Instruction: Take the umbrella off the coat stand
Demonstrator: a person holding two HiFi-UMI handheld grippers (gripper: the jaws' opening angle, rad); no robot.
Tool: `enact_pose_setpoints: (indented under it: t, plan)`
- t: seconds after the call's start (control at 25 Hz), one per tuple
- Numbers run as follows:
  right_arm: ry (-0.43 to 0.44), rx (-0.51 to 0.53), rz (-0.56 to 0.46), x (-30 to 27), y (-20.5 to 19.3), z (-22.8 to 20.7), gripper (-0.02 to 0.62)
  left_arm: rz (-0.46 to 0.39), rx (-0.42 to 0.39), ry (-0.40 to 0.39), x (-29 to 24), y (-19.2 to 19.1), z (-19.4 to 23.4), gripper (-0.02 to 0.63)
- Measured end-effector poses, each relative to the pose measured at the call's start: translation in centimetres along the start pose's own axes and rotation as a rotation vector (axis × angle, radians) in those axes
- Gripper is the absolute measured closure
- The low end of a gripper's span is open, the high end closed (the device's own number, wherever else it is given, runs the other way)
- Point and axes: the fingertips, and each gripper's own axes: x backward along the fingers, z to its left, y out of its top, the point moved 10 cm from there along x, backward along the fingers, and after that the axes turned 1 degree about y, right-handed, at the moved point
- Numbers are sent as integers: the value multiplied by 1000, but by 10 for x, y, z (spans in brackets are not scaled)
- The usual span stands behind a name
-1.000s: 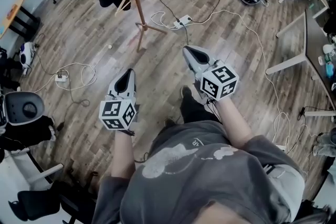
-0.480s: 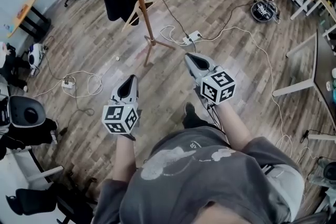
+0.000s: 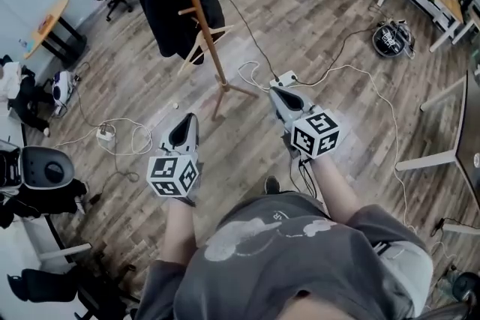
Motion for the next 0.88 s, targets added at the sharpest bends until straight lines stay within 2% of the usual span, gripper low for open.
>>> enact_pose_setpoints:
  t: [0.4, 0.64, 0.88]
  plan:
    - [65, -11, -11, -19, 22, -73, 597, -33, 1, 42, -69, 26, -24, 600]
    - [103, -36, -20, -35, 28, -86, 597, -37, 6, 74, -80, 40, -19, 600]
    - [138, -42, 3, -64, 32, -86, 597, -43, 0, 96, -96, 57, 9, 600]
